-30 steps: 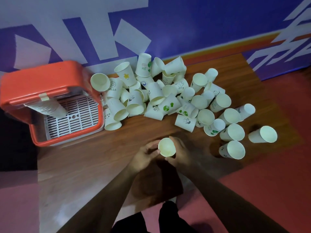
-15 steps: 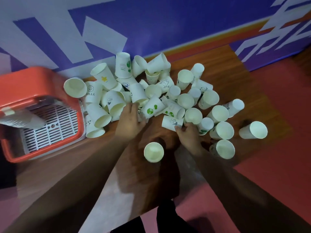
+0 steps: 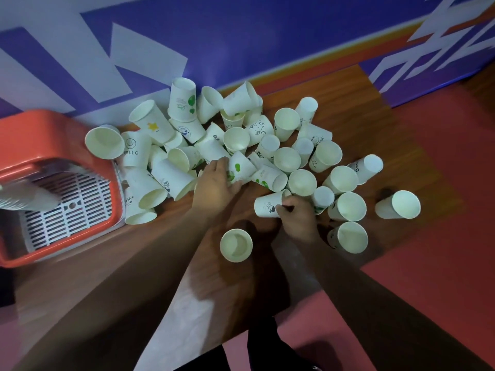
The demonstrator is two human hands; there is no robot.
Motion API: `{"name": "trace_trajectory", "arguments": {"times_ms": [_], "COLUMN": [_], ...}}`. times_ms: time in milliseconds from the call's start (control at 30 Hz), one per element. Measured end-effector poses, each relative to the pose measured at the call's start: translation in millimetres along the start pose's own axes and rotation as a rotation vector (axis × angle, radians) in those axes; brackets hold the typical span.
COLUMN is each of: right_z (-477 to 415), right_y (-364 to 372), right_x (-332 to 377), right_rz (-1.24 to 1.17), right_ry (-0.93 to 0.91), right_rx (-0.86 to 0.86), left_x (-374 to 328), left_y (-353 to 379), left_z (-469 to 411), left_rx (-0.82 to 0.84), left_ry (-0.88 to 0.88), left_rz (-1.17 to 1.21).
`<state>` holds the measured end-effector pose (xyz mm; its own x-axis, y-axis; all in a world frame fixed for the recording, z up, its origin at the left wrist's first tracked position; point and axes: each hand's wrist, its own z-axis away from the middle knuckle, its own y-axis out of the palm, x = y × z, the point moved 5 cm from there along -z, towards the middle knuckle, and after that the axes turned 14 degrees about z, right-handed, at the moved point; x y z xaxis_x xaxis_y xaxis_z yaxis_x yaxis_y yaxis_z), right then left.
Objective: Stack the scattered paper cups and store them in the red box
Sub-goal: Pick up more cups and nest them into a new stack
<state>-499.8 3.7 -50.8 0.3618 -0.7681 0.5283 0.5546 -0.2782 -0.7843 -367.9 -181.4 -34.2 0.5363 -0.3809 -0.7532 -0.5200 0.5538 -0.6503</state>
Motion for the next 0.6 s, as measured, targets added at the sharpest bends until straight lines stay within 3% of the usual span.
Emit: {"name": "trace_trajectory", "arguments": {"times_ms": [200,367,600], "right_z": [32,54,95], "right_y": [-30,-58,-33], "right_x": [7,32,72], "right_rz": [-0.044,-0.143,-0.005], "right_ry": [-0.119,-0.284,-0.517], "right_rx": [-0.002,-0.052,0.197], "left_x": [-9,-9,0], "left_y": [-40,-72,-84], "left_z": [36,82,147], "left_rx": [-0.064,-0.219,-0.368], "left_ry": [-0.063,-0.145,-0.219], "left_rz": [0.423,0.682,0.945]}}
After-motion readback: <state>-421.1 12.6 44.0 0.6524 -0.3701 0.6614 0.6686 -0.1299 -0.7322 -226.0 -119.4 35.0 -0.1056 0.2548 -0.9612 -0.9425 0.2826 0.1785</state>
